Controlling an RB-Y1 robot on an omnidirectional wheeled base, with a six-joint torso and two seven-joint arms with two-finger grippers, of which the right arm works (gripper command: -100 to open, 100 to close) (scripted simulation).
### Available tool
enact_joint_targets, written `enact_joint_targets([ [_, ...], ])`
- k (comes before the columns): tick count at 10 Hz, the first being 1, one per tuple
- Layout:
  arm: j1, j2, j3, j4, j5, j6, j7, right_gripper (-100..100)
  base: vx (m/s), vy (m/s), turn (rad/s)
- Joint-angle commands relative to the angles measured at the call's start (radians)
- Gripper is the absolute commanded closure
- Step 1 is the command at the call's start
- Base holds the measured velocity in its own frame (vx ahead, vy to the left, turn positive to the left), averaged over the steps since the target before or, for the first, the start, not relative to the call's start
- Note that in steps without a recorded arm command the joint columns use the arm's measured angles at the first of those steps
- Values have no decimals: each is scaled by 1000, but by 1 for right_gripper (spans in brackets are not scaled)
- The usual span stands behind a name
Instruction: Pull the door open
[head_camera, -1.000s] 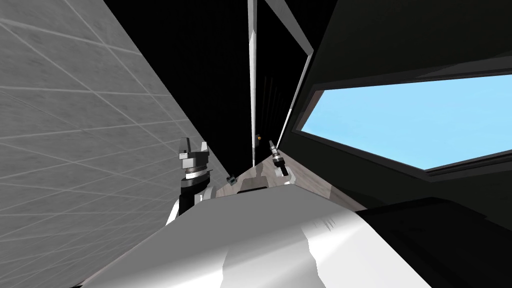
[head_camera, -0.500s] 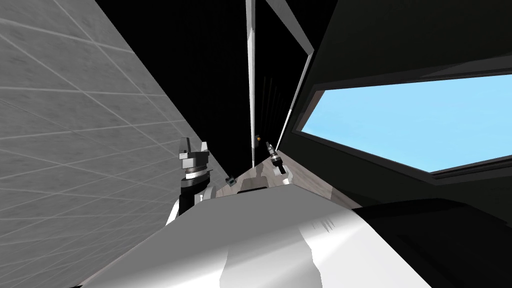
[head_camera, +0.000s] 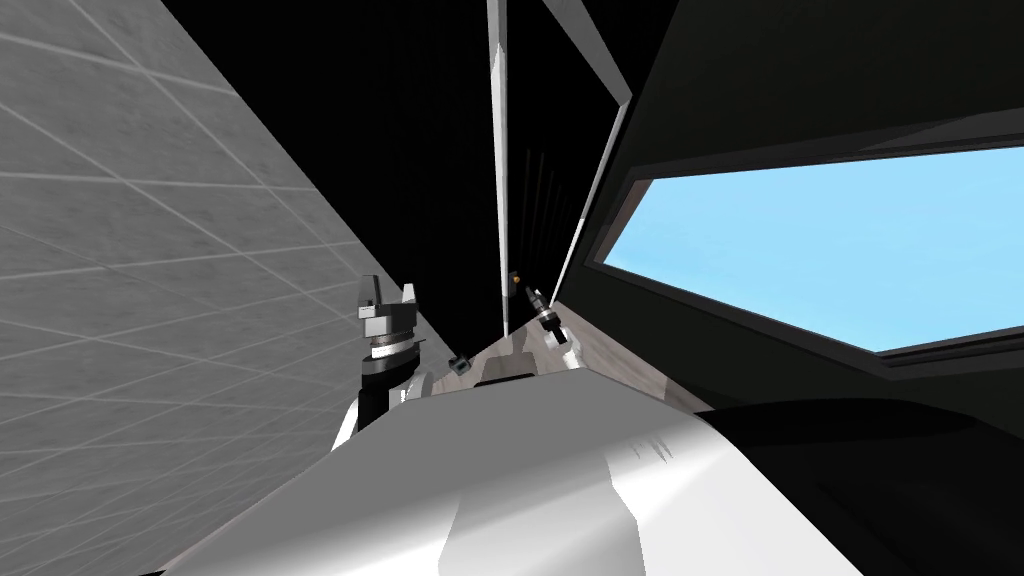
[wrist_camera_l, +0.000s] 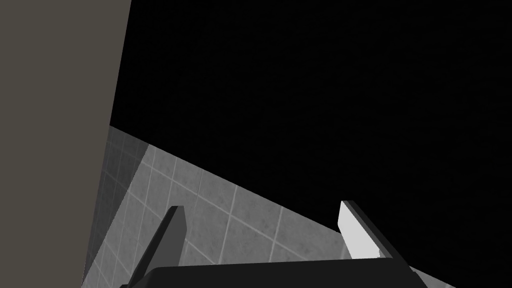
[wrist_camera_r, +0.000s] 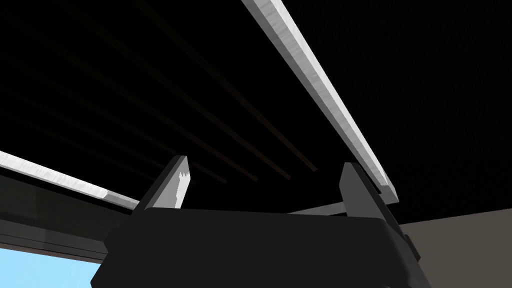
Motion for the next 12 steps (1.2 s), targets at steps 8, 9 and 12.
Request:
enact_joint_targets([
  [8,-119,-36,21,213,75,-30,132,-100,34,-31,8],
  [9,-119,-36,21,225,75,-30,132,-100,38,-25,11],
  [12,-178,-54,33,312,114,-45,199,-100,46,-36,11],
])
